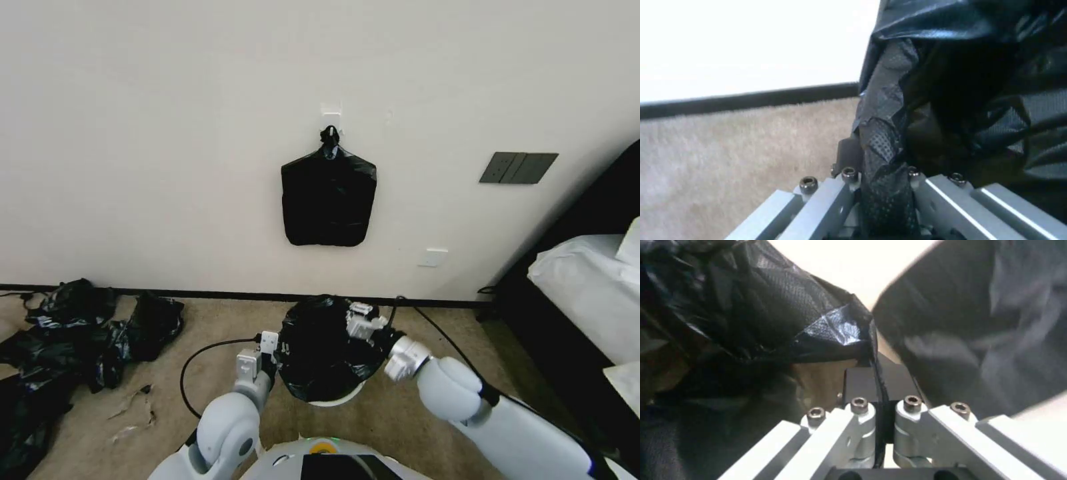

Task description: Place a trash bag onto the trash bin.

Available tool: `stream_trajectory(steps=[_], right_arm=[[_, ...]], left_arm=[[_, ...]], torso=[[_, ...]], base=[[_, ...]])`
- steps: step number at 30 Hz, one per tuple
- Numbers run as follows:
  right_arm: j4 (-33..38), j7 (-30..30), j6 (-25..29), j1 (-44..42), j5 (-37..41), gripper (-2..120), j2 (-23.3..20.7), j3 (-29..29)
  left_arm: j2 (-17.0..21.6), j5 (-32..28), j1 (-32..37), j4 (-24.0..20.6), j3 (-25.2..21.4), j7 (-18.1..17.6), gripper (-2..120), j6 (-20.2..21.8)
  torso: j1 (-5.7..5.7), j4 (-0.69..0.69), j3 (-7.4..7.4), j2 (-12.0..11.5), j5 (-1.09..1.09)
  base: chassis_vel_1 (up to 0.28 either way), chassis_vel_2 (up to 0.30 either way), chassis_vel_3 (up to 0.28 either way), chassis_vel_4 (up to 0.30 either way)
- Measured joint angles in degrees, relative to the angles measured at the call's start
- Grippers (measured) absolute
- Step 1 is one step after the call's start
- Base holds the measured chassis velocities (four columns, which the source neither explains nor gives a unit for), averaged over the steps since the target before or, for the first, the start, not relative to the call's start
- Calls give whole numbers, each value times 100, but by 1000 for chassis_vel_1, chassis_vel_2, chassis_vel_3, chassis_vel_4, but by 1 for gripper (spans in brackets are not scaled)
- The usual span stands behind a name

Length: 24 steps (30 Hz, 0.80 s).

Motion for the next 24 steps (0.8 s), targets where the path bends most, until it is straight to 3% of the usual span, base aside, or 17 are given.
stream_trajectory(steps=[4,7,15,24], right_arm=[[-35,-80,-215,204,701,0,-122,7],[-123,-273,-563,511,1712,0,-366,-16],[-381,-741,-907,1021,3319,0,-800,-50],[-523,-1317,-1076,1138,4321,0,-1160,45]], left_arm=[[31,337,63,-2,-9,184,1,-215],[68,925,151,0,-17,555,1,-600],[131,1676,276,109,-37,1043,1,-1286],[143,1805,290,254,-43,1174,1,-1688]], torso=[[0,1,0,0,-1],[0,-1,0,0,-1],[0,0,0,0,0],[0,-1,0,0,0]], base=[[0,0,0,0],[0,0,0,0],[0,0,0,0],[0,0,0,0]])
